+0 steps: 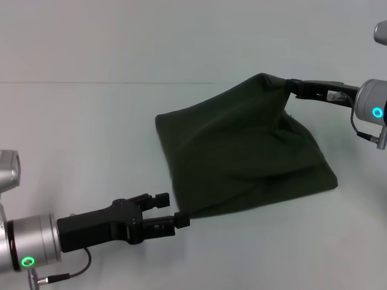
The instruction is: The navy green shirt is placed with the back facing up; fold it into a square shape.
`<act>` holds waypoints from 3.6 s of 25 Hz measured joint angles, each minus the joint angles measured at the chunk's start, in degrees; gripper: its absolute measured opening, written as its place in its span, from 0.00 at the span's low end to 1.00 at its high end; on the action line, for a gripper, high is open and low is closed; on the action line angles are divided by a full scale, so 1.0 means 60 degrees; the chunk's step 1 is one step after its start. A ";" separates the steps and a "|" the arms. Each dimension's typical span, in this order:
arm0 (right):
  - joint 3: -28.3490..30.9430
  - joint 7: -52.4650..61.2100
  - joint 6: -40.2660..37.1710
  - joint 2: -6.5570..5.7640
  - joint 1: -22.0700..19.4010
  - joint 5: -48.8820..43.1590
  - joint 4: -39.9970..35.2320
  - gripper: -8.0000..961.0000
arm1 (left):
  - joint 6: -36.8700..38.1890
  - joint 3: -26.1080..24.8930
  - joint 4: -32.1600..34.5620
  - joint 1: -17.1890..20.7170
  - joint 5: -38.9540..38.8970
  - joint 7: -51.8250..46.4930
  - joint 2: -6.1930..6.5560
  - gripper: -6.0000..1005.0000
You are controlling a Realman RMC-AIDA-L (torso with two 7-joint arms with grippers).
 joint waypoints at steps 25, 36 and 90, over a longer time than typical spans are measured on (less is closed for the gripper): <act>0.0771 0.0034 0.1166 -0.0021 0.0118 0.0005 0.0903 0.12 | 0.0173 0.0245 0.0048 -0.0005 0.0319 -0.0010 -0.0001 0.93; 0.2332 -0.0074 -0.1907 -0.0530 -0.1031 0.1009 0.0802 0.50 | 0.0217 0.0115 0.0033 -0.0027 0.0296 -0.0025 -0.0001 0.93; 0.2184 0.2157 -0.4860 -0.1284 -0.0537 -0.2299 0.0902 0.14 | 0.0243 0.0114 0.0012 0.0040 0.0318 -0.0025 -0.0046 0.93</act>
